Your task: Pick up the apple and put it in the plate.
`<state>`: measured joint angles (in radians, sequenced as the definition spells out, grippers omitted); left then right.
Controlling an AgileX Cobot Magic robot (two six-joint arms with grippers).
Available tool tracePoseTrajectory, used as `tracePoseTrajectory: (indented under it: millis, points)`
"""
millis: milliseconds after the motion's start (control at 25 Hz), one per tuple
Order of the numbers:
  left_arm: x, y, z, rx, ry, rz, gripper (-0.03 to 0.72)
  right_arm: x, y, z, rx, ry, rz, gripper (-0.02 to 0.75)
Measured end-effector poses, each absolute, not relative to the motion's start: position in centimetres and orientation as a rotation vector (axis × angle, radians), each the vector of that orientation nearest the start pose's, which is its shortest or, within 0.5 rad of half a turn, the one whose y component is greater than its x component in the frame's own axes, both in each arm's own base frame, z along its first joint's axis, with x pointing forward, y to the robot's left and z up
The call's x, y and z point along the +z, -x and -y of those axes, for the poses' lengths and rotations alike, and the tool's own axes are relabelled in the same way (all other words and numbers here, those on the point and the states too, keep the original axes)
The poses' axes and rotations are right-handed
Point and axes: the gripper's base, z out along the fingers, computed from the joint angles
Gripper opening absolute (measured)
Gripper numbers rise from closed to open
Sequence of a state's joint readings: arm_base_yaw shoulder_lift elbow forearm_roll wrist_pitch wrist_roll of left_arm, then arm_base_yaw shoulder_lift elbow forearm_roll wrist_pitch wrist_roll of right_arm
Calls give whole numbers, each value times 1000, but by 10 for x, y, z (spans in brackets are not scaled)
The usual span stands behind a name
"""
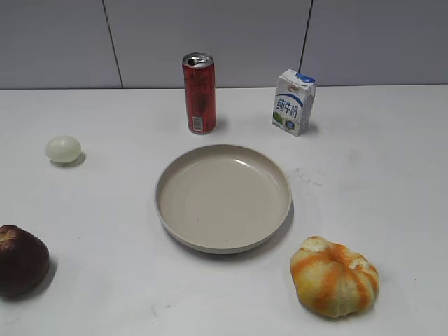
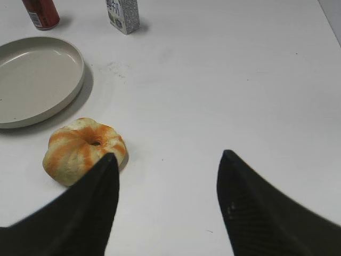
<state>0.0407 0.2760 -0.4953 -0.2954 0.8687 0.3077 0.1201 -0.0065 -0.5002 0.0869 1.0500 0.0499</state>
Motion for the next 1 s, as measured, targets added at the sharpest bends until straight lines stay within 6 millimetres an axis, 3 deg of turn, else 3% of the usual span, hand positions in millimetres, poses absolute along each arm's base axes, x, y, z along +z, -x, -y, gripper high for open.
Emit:
tracePoseTrajectory:
  millis: [240,560,1000]
  points:
    - [275,-84,28,-246,-348,-2276,648,278,6,-6,211,75,-2029,445]
    - [231,-138,38,-276,-494,-2614,645,278,6,-6,211,75,-2029,445]
    - [191,-189,43,-283,-503,-2780,645,278,6,-6,211,75,-2029,445]
